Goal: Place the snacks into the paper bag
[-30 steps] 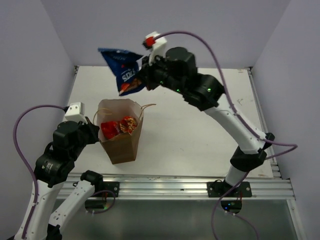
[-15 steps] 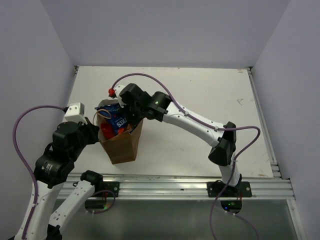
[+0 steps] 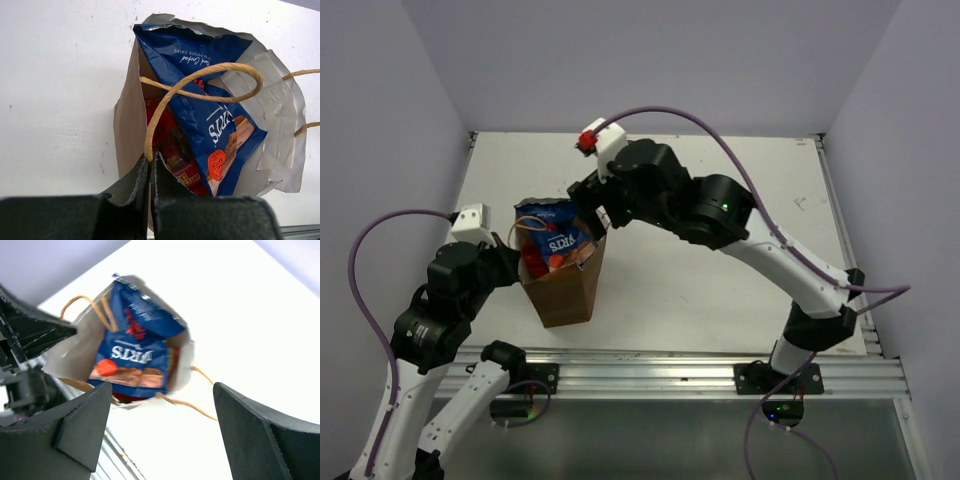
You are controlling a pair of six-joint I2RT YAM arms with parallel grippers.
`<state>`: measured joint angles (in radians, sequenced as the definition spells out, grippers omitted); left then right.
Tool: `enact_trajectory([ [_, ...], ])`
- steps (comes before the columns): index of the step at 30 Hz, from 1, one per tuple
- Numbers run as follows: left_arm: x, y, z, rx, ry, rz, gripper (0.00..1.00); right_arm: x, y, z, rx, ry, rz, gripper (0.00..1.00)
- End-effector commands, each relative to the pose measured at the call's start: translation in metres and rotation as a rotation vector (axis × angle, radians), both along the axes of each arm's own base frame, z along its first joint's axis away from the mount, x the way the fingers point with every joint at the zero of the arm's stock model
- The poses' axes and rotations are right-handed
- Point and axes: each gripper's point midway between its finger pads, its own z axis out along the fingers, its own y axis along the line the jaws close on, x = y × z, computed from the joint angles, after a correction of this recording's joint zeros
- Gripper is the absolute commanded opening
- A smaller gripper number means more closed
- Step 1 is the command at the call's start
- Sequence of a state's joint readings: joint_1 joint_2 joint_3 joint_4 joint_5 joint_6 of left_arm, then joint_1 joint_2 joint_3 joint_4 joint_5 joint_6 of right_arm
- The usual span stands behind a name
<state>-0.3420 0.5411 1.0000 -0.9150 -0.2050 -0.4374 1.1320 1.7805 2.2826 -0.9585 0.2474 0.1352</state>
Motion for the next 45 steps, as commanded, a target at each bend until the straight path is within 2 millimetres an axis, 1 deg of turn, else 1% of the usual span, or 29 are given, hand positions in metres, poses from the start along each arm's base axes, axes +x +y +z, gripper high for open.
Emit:
enact_trajectory([
  [1, 0.011, -0.011, 0.014, -0.054, -0.057, -0.024, 0.0, 0.011, -0.04, -0.021, -0.06, -0.003, -0.176, 0.86],
  [2, 0.011, -0.012, 0.014, -0.056, -0.059, -0.027, 0.0, 0.009, -0.044, -0.025, -0.055, 0.005, -0.18, 0.86],
  [3, 0.012, -0.013, 0.014, -0.057, -0.059, -0.03, 0.0, 0.011, -0.04, -0.033, -0.038, 0.02, -0.193, 0.86],
  [4, 0.011, -0.013, 0.015, -0.057, -0.06, -0.032, 0.0, 0.008, -0.039, -0.056, -0.076, 0.044, -0.189, 0.86],
  [5, 0.012, -0.013, 0.014, -0.057, -0.059, -0.033, 0.0, 0.009, -0.038, -0.063, -0.078, 0.053, -0.191, 0.86],
  [6, 0.011, -0.013, 0.014, -0.055, -0.059, -0.034, 0.0, 0.009, -0.034, -0.075, -0.084, 0.067, -0.191, 0.86],
  [13, 0.008, -0.012, 0.014, -0.056, -0.056, -0.033, 0.0, 0.019, -0.012, -0.1, -0.082, 0.091, -0.19, 0.86],
  [18, 0.005, -0.011, 0.013, -0.058, -0.056, -0.03, 0.0, 0.025, -0.006, -0.117, -0.111, 0.099, -0.197, 0.84],
  [19, 0.005, -0.011, 0.013, -0.058, -0.056, -0.03, 0.0, 0.025, -0.006, -0.123, -0.121, 0.103, -0.199, 0.81],
  [20, 0.005, -0.011, 0.013, -0.058, -0.056, -0.03, 0.0, 0.025, -0.006, -0.126, -0.124, 0.107, -0.201, 0.68],
  [22, 0.004, -0.012, 0.012, -0.057, -0.053, -0.041, 0.0, 0.025, -0.008, -0.128, -0.126, 0.109, -0.204, 0.54],
  [23, 0.006, -0.013, 0.011, -0.057, -0.056, -0.046, 0.0, 0.024, -0.009, -0.126, -0.123, 0.106, -0.204, 0.41],
  [24, 0.006, -0.018, 0.012, -0.066, -0.058, -0.072, 0.0, 0.025, -0.011, -0.124, -0.123, 0.101, -0.206, 0.33],
  [25, 0.007, -0.021, 0.013, -0.069, -0.063, -0.089, 0.0, 0.025, -0.012, -0.123, -0.128, 0.099, -0.208, 0.14],
  [26, 0.01, -0.024, 0.018, -0.078, -0.076, -0.101, 0.0, 0.024, -0.015, -0.122, -0.133, 0.096, -0.212, 0.11],
  [28, 0.012, -0.03, 0.025, -0.087, -0.091, -0.128, 0.0, 0.025, -0.019, -0.114, -0.128, 0.088, -0.224, 0.0],
  [29, 0.015, -0.031, 0.034, -0.091, -0.109, -0.129, 0.0, 0.025, -0.026, -0.106, -0.124, 0.079, -0.242, 0.0],
  [30, 0.017, -0.031, 0.038, -0.089, -0.117, -0.129, 0.0, 0.023, -0.028, -0.097, -0.113, 0.073, -0.243, 0.0],
  [32, 0.022, -0.033, 0.052, -0.09, -0.143, -0.133, 0.0, 0.022, -0.04, -0.087, -0.115, 0.062, -0.267, 0.0],
  [33, 0.024, -0.036, 0.057, -0.096, -0.153, -0.146, 0.0, 0.02, -0.047, -0.074, -0.096, 0.05, -0.274, 0.0],
  [34, 0.025, -0.038, 0.062, -0.098, -0.161, -0.154, 0.0, 0.021, -0.053, -0.068, -0.097, 0.038, -0.292, 0.0],
  [35, 0.029, -0.04, 0.074, -0.109, -0.184, -0.158, 0.0, 0.019, -0.062, -0.067, -0.118, 0.04, -0.301, 0.0],
  [36, 0.031, -0.042, 0.08, -0.116, -0.199, -0.164, 0.0, 0.017, -0.068, -0.055, -0.101, 0.031, -0.309, 0.0],
  [38, 0.036, -0.045, 0.098, -0.132, -0.235, -0.167, 0.0, 0.014, -0.081, -0.049, -0.108, 0.03, -0.335, 0.0],
  [40, 0.04, -0.048, 0.102, -0.138, -0.233, -0.175, 0.0, 0.01, -0.092, -0.035, -0.082, 0.023, -0.348, 0.0],
  [41, 0.043, -0.05, 0.107, -0.139, -0.236, -0.178, 0.0, 0.009, -0.1, -0.033, -0.09, 0.023, -0.365, 0.0],
  [43, 0.045, -0.051, 0.114, -0.145, -0.252, -0.178, 0.0, 0.006, -0.108, -0.02, -0.07, 0.017, -0.38, 0.0],
  [44, 0.047, -0.051, 0.12, -0.148, -0.264, -0.179, 0.0, 0.004, -0.115, -0.018, -0.077, 0.021, -0.389, 0.0],
  [45, 0.048, -0.052, 0.123, -0.147, -0.268, -0.186, 0.0, 0.003, -0.118, -0.009, -0.063, 0.013, -0.4, 0.0],
])
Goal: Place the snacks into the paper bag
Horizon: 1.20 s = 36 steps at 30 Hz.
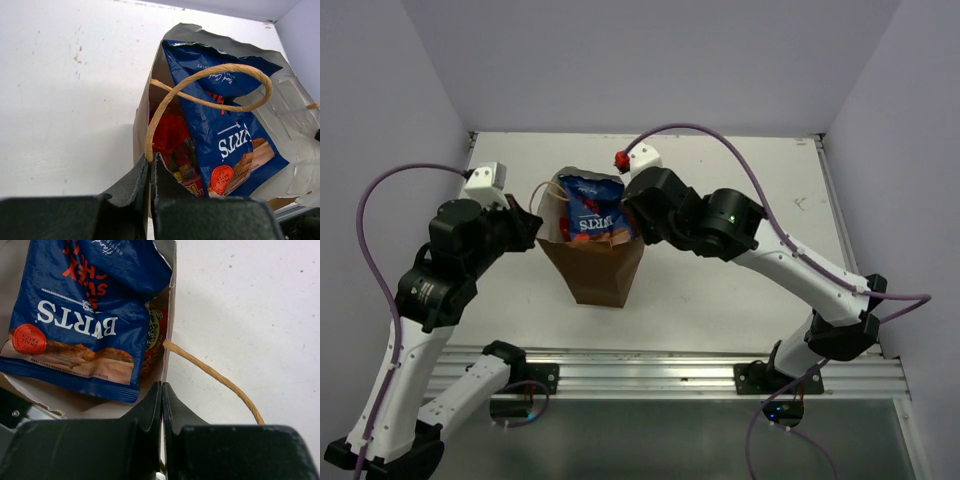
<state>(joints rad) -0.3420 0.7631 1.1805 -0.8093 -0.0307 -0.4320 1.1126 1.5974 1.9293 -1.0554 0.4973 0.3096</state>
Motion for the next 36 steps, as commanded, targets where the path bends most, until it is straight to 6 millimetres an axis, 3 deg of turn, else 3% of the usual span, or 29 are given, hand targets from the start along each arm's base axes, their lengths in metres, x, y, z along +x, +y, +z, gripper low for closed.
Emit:
enact_trajectory([
  [1, 0.009, -0.008, 0.08, -0.087, -0.241, -0.027, 0.0, -0.004, -0.035, 0.064, 0.115, -0.096, -0.086, 0.0],
  [5, 0.02, -0.025, 0.082, -0.112, -0.239, -0.089, 0.0, -0.009, -0.058, 0.086, 0.132, -0.125, -0.138, 0.0],
  [6, 0.022, -0.03, 0.074, -0.115, -0.219, -0.11, 0.0, -0.008, -0.063, 0.078, 0.101, -0.126, -0.153, 0.0],
  [7, 0.027, -0.035, 0.046, -0.107, -0.16, -0.12, 0.0, -0.008, -0.066, 0.069, 0.078, -0.119, -0.158, 0.0],
  [8, 0.028, -0.04, 0.042, -0.127, -0.174, -0.137, 0.0, -0.007, -0.066, 0.061, 0.075, -0.115, -0.171, 0.0],
  [9, 0.026, -0.049, 0.031, -0.14, -0.16, -0.166, 0.0, -0.009, -0.07, 0.037, 0.023, -0.09, -0.173, 0.0],
  [10, 0.027, -0.055, 0.003, -0.144, -0.106, -0.169, 0.0, -0.01, -0.071, 0.024, 0.012, -0.075, -0.177, 0.0],
  [11, 0.027, -0.06, -0.001, -0.154, -0.117, -0.175, 0.0, -0.009, -0.068, 0.015, 0.028, -0.067, -0.187, 0.0],
  [12, 0.023, -0.073, -0.011, -0.152, -0.104, -0.192, 0.0, -0.011, -0.073, -0.011, -0.018, -0.038, -0.196, 0.0],
  [13, 0.022, -0.086, -0.03, -0.145, -0.076, -0.215, 0.0, -0.012, -0.073, -0.024, -0.02, -0.013, -0.201, 0.0],
  [14, 0.021, -0.095, -0.037, -0.135, -0.071, -0.218, 0.0, -0.011, -0.07, -0.033, -0.013, -0.003, -0.204, 0.0],
  [15, 0.01, -0.117, -0.044, -0.12, -0.062, -0.253, 0.0, -0.012, -0.073, -0.049, -0.04, 0.014, -0.209, 0.0],
  [17, 0.009, -0.142, -0.055, -0.051, -0.053, -0.234, 0.0, -0.013, -0.073, -0.053, -0.043, 0.02, -0.214, 0.0],
  [18, -0.015, -0.17, -0.055, -0.029, -0.051, -0.32, 0.0, -0.012, -0.074, -0.051, -0.041, 0.014, -0.218, 0.0],
  [19, -0.019, -0.185, -0.053, -0.002, -0.046, -0.334, 0.0, -0.011, -0.075, -0.048, -0.041, 0.005, -0.219, 0.0],
  [21, -0.028, -0.2, -0.042, 0.008, -0.065, -0.357, 0.0, -0.009, -0.077, -0.04, -0.041, -0.012, -0.223, 0.0],
  [24, -0.023, -0.197, -0.043, 0.04, -0.07, -0.325, 0.0, -0.009, -0.079, -0.038, -0.059, -0.018, -0.224, 0.0],
  [36, -0.01, -0.155, -0.028, 0.093, -0.094, -0.137, 0.0, -0.01, -0.087, -0.045, -0.077, -0.023, -0.231, 0.06],
])
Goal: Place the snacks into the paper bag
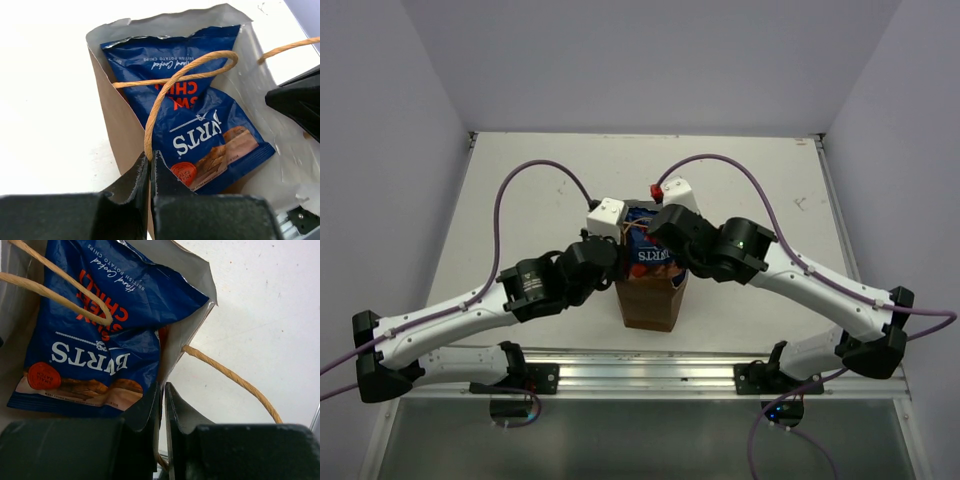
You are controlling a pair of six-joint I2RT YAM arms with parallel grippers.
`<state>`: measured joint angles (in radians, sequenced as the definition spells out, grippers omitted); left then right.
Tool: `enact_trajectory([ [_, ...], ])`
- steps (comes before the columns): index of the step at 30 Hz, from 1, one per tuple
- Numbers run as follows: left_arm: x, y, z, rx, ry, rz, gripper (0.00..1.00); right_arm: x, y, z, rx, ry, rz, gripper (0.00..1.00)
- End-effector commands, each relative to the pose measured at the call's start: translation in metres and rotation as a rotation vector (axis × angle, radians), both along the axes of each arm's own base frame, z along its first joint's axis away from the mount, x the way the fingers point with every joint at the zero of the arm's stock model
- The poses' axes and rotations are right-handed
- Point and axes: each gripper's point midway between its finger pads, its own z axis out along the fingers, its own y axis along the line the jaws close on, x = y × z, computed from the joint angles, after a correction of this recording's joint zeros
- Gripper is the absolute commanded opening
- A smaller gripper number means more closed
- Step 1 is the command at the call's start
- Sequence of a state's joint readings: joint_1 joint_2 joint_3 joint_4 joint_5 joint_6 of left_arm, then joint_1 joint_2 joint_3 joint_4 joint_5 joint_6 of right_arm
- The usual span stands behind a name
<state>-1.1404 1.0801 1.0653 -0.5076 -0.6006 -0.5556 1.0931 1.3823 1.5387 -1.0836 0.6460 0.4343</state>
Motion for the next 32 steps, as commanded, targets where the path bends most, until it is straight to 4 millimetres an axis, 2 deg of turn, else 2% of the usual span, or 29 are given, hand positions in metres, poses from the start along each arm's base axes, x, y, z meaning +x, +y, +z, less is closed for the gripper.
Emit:
enact_trajectory([
  [1, 0.008, 0.011, 0.035, -0.088, -0.06, 0.086, 0.0, 0.004, -0.002, 0.015, 0.054, -0.058, -0.035, 0.13],
  [2, 0.007, 0.01, 0.036, -0.093, -0.058, 0.079, 0.12, 0.004, -0.003, 0.015, 0.057, -0.059, -0.035, 0.44],
  [3, 0.007, 0.009, 0.036, -0.093, -0.056, 0.079, 0.47, 0.005, -0.003, 0.016, 0.061, -0.065, -0.038, 0.71],
  [4, 0.007, 0.01, 0.038, -0.098, -0.06, 0.081, 0.62, 0.005, -0.004, 0.019, 0.066, -0.072, -0.038, 0.91],
  [5, 0.009, 0.014, 0.043, -0.103, -0.076, 0.104, 0.72, 0.008, -0.006, 0.034, 0.084, -0.103, -0.052, 0.99],
  [6, 0.01, 0.016, 0.058, -0.128, -0.101, 0.113, 0.93, 0.01, -0.01, 0.046, 0.099, -0.13, -0.07, 0.99],
  [7, 0.01, 0.021, 0.072, -0.149, -0.127, 0.125, 1.0, 0.011, -0.015, 0.059, 0.116, -0.153, -0.094, 0.99],
  [8, 0.012, 0.029, 0.088, -0.159, -0.162, 0.16, 1.0, 0.013, -0.028, 0.093, 0.142, -0.214, -0.137, 0.99],
  [9, 0.013, 0.037, 0.125, -0.205, -0.21, 0.175, 1.0, 0.013, -0.037, 0.111, 0.155, -0.245, -0.166, 0.99],
  [10, 0.014, 0.049, 0.143, -0.207, -0.242, 0.221, 1.0, 0.011, -0.05, 0.141, 0.184, -0.28, -0.191, 0.99],
  [11, 0.013, 0.059, 0.162, -0.225, -0.269, 0.248, 1.0, 0.012, -0.064, 0.157, 0.171, -0.326, -0.231, 0.99],
  [12, 0.011, 0.075, 0.196, -0.283, -0.303, 0.285, 1.0, 0.011, -0.072, 0.168, 0.163, -0.347, -0.24, 0.99],
  [14, 0.01, 0.113, 0.216, -0.292, -0.349, 0.409, 1.0, 0.005, -0.099, 0.186, 0.142, -0.388, -0.283, 0.99],
  [16, 0.006, 0.145, 0.217, -0.25, -0.39, 0.479, 1.0, 0.001, -0.125, 0.192, 0.113, -0.441, -0.355, 0.99],
  [17, 0.006, 0.16, 0.21, -0.207, -0.401, 0.538, 1.0, -0.004, -0.141, 0.183, 0.081, -0.446, -0.371, 0.99],
  [18, 0.006, 0.163, 0.194, -0.146, -0.4, 0.543, 1.0, -0.007, -0.151, 0.179, 0.068, -0.46, -0.39, 0.99],
  [19, 0.001, 0.176, 0.185, -0.128, -0.391, 0.551, 1.0, -0.009, -0.16, 0.175, 0.078, -0.476, -0.432, 0.99],
  [21, -0.005, 0.187, 0.161, -0.142, -0.342, 0.568, 1.0, -0.017, -0.178, 0.153, 0.019, -0.465, -0.458, 0.99],
  [24, -0.012, 0.199, 0.134, -0.138, -0.302, 0.582, 1.0, -0.021, -0.187, 0.123, -0.017, -0.443, -0.493, 0.99],
  [27, -0.015, 0.202, 0.125, -0.142, -0.281, 0.572, 1.0, -0.021, -0.185, 0.103, -0.045, -0.423, -0.497, 0.99],
  [30, -0.016, 0.202, 0.124, -0.141, -0.279, 0.563, 1.0, -0.021, -0.184, 0.102, -0.031, -0.426, -0.507, 0.99],
  [32, -0.016, 0.196, 0.126, -0.086, -0.294, 0.502, 1.0, -0.019, -0.182, 0.118, 0.006, -0.446, -0.5, 0.99],
])
